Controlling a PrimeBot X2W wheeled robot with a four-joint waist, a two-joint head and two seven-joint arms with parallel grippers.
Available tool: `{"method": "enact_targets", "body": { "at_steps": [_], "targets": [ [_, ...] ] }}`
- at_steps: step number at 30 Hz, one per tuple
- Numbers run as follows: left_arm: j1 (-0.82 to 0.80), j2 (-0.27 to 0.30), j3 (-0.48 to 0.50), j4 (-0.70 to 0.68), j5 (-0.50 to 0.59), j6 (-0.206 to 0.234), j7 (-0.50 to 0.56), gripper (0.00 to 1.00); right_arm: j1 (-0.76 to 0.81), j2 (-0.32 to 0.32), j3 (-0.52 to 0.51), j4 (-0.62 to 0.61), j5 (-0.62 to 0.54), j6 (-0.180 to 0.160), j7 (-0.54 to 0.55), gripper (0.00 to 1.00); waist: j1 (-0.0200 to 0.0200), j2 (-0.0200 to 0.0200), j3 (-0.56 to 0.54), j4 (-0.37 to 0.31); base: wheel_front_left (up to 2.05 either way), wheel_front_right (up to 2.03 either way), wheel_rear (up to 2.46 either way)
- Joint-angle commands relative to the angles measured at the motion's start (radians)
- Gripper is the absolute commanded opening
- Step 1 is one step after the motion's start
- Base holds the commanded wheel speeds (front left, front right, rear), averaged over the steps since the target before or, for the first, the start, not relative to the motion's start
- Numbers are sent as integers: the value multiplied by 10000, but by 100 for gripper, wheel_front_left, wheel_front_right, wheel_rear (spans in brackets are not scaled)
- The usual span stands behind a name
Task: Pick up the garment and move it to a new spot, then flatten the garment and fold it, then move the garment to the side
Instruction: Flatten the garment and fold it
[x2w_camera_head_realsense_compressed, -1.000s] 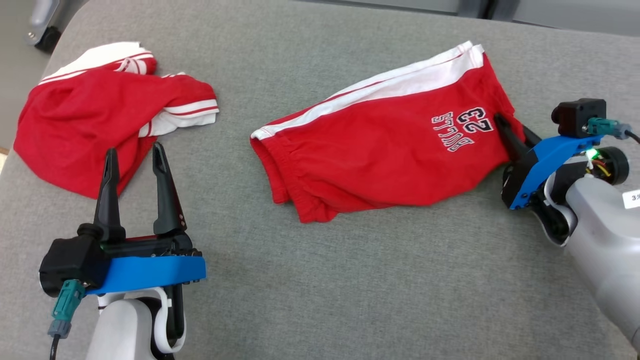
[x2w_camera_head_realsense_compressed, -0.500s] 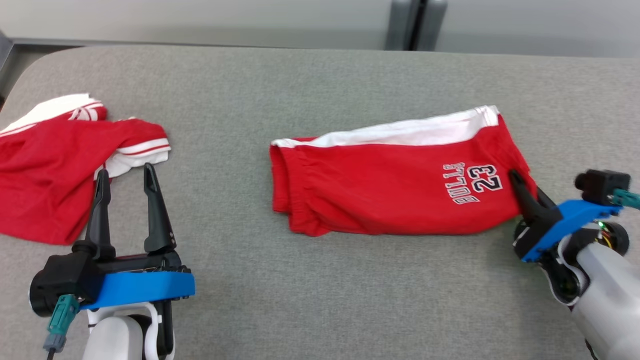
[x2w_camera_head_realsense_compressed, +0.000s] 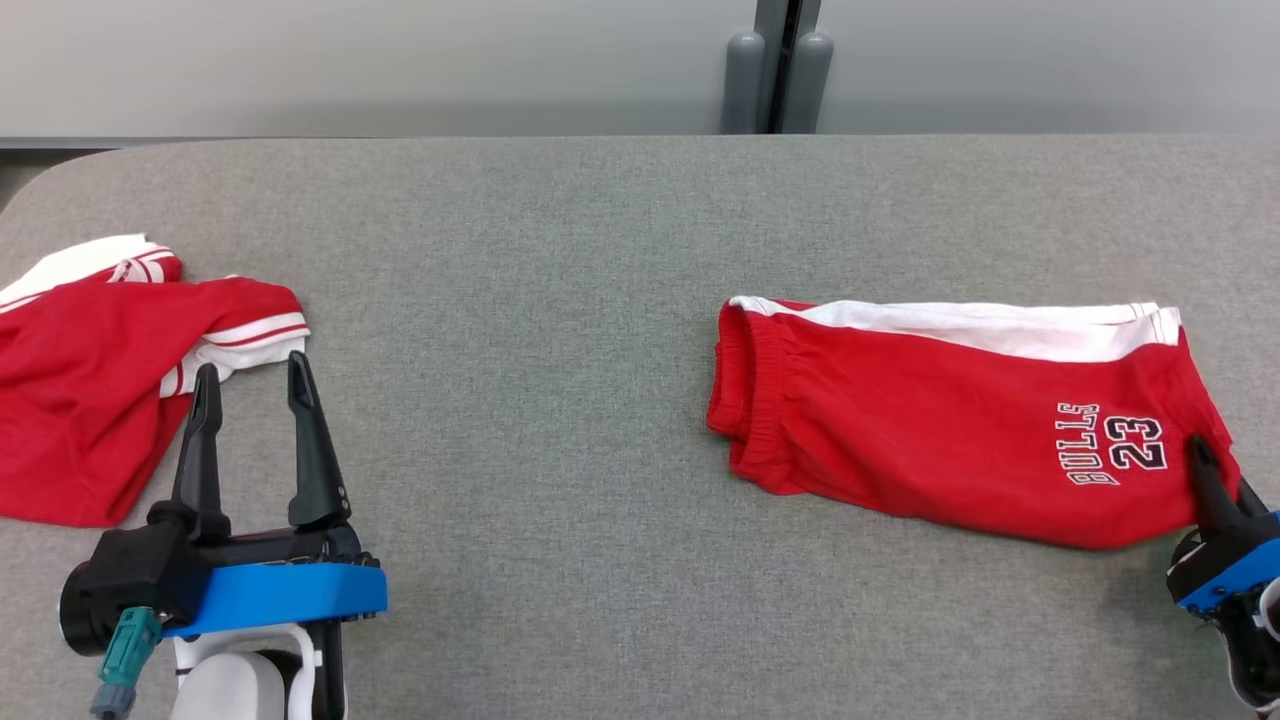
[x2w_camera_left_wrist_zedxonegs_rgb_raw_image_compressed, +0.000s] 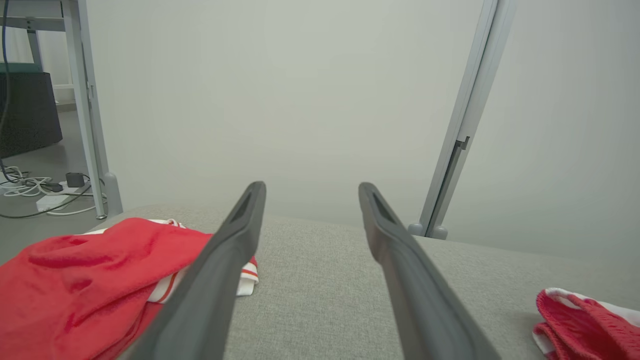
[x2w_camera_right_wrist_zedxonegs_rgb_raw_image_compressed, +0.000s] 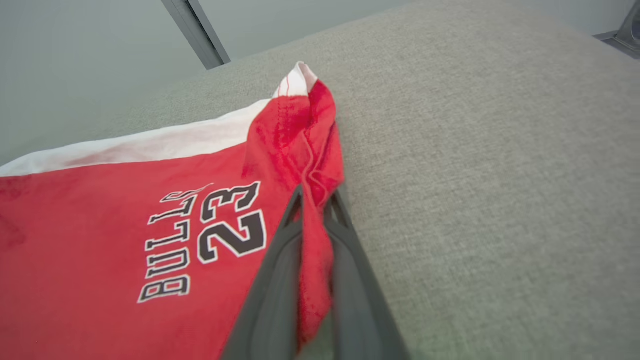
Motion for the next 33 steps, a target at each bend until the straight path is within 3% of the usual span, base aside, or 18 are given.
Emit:
{"method": "enact_targets", "body": {
  "at_steps": [1, 12, 26, 33],
  "targets": [
    [125, -6, 26, 40, 93, -63, -48, 100, 194, 158, -291, -88, -189, 5, -55, 0, 1, -1, -44, -41, 0, 0, 0],
    [218, -6, -59, 231, 155, -127, -47, 100, -514, 894, -511, -886, -1087, 5, -56, 0, 1, -1, -447, -47, 0, 0, 0],
    [286, -6, -148, 267, 71, -129, -48, 100, -1419, 2052, 110, -2393, -2121, 5, 580, 0, 1, -1, -569, 522, 0, 0, 0],
    [265, -6, -232, 244, -48, -63, -47, 100, -1157, 2659, 688, -2780, -2665, 5, 966, 0, 1, -1, -508, 802, 0, 0, 0]
  ]
}}
